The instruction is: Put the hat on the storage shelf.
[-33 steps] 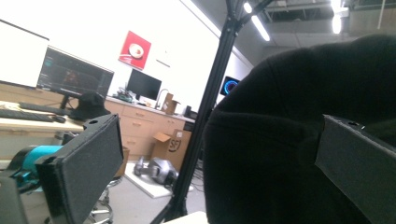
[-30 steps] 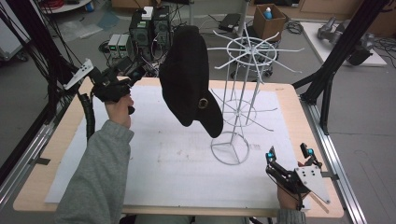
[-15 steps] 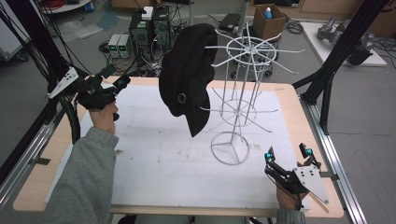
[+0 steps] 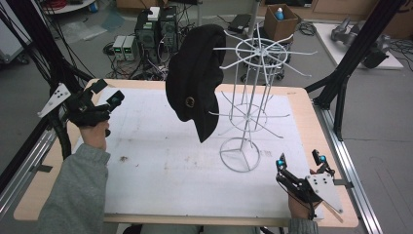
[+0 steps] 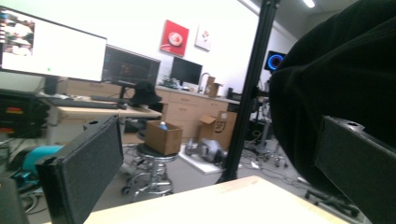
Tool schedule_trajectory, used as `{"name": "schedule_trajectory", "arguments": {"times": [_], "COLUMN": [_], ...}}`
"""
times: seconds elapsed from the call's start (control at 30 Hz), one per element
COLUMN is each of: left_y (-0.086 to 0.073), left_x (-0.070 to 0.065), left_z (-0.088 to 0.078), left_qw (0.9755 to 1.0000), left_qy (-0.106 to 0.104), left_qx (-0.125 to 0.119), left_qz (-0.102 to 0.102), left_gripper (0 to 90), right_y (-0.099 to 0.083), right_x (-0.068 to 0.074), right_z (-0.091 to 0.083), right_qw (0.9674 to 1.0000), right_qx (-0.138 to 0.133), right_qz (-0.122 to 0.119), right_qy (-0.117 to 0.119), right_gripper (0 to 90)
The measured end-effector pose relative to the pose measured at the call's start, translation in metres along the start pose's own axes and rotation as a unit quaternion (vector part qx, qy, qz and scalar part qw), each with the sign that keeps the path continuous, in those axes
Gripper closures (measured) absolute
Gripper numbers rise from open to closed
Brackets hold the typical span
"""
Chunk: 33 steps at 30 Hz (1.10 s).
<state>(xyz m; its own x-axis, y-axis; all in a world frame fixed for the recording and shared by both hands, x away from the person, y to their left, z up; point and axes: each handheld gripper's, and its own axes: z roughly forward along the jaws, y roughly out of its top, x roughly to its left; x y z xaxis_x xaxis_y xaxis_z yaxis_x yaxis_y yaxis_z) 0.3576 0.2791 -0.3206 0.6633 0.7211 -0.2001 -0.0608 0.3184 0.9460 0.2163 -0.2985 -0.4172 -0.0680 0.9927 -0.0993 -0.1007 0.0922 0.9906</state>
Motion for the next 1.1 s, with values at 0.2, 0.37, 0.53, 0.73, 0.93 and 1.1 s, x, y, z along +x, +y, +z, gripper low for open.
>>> {"name": "schedule_trajectory", "arguments": {"times": [0.2,0.37,0.53,0.73,0.93,1.1], "left_y": [-0.007,-0.018,-0.033,-0.040,-0.048,-0.054], "left_x": [0.004,0.007,0.009,0.013,0.012,0.006], "left_z": [-0.022,-0.036,-0.050,-0.063,-0.077,-0.090], "left_qw": [0.9995,0.9984,0.9965,0.9940,0.9903,0.9849], "left_qy": [0.023,0.044,0.062,0.082,0.100,0.121], "left_qx": [0.011,0.026,0.047,0.066,0.089,0.106], "left_qz": [0.021,0.026,0.031,0.030,0.035,0.064], "left_gripper": [1.7,1.6,1.7,1.7,1.7,1.7], "right_y": [0.000,0.000,0.000,0.000,0.000,0.000], "right_x": [0.000,0.000,0.000,0.000,-0.001,-0.001], "right_z": [0.000,0.000,0.000,0.000,0.001,0.001], "right_qw": [1.0000,1.0000,1.0000,1.0000,1.0000,1.0000], "right_qx": [0.000,0.001,0.001,0.001,0.002,-0.001], "right_qz": [0.000,0.000,0.000,0.001,0.004,0.006], "right_qy": [0.000,0.000,0.000,0.001,0.000,0.002], "right_gripper": [5.8,5.8,5.8,5.8,5.7,5.7]}}
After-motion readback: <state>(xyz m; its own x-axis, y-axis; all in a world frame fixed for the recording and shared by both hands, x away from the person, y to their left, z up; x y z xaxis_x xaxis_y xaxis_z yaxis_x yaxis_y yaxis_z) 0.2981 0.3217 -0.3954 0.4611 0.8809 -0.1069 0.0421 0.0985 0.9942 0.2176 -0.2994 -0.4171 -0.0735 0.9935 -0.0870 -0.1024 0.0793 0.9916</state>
